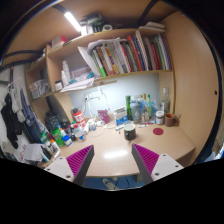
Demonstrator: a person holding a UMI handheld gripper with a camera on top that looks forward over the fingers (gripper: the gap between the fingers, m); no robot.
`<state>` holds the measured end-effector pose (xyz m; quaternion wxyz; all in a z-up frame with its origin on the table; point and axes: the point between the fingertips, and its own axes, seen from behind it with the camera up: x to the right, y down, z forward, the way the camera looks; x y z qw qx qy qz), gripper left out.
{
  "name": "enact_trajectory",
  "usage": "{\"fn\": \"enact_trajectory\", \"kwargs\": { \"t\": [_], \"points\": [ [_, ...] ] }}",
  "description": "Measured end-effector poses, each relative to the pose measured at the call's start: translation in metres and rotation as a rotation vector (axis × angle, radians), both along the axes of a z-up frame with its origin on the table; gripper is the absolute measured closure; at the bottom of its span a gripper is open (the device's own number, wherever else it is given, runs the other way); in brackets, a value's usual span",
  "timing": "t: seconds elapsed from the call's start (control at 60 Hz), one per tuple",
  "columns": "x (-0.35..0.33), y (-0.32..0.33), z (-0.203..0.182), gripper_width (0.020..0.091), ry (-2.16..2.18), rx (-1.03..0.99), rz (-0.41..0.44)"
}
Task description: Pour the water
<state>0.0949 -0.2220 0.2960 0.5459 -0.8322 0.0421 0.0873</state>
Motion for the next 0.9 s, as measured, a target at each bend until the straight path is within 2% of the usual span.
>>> {"fn": "enact_trajectory", "kwargs": {
  "t": [0.25,0.433,0.65,0.733,0.75,0.767,0.9],
  "points": [
    [0.002,-0.005,0.02,0.0264,-0.035,0.012,-0.027],
    [-0.015,-0.013,0.009,0.0269,-0.027,0.006,-0.014],
    [-0.035,0.017,-0.049,0.0273,-0.127,-0.006,-0.005],
    [-0.06,0.046,-0.074,0.0273,-0.141,0.013,0.021],
    [-0.065,0.053,-0.08,0.0246,-0.142,0.017,0.027],
    [-0.072,0.059,-0.086,0.0271,-0.14,0.023,0.034],
    [-0.133,0.123,-0.133,0.027,-0.118,0.05,0.089]
  ]
}}
